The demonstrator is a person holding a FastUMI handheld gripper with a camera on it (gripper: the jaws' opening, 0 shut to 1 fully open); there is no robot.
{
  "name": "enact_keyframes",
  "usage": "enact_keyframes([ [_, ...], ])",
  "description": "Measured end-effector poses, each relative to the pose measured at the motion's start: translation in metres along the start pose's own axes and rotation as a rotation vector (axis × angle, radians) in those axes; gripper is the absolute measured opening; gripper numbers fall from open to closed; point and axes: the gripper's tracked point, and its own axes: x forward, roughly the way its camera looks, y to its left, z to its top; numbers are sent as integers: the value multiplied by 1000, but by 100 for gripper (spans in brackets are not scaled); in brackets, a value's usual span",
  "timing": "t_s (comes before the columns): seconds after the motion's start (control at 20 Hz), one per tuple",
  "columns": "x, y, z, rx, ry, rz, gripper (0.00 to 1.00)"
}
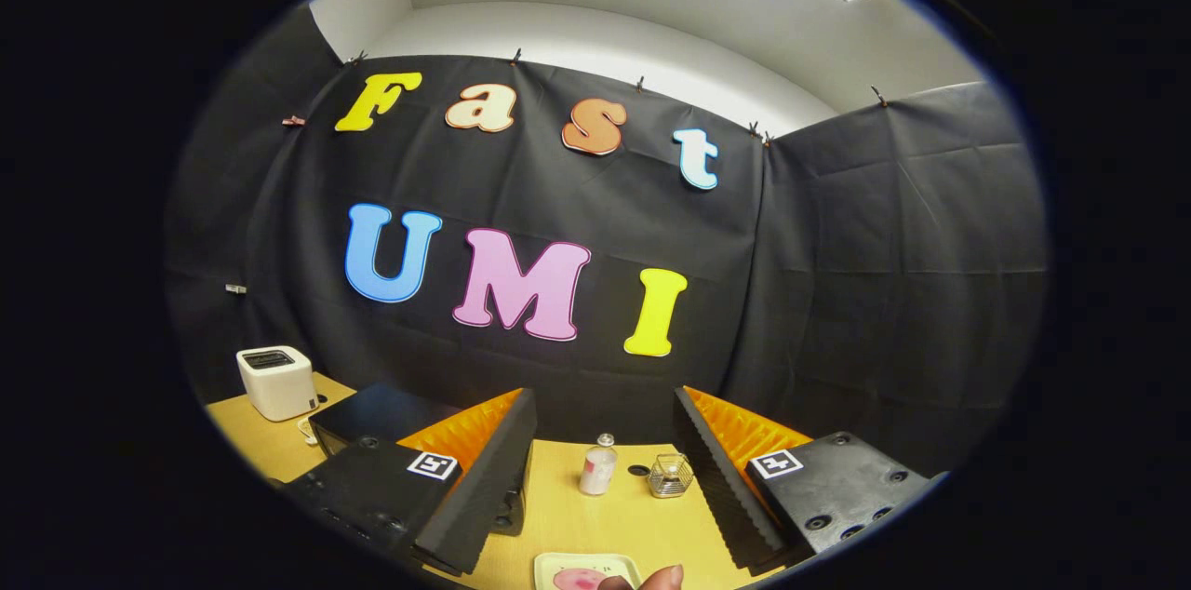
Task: Open the toaster oven, put the food inside, and close the toaster oven door.
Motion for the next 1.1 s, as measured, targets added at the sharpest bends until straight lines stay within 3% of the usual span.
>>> enact_keyframes([
  [0.2, 9, 47, -5, 58, -5, 12, 97],
  [0.55, 25, 164, -39, 91, 8, 105, 97],
  [0.75, 34, 221, -87, 114, 112, 150, 97],
  [1.1, 48, 269, -175, 140, 344, 157, 98],
])
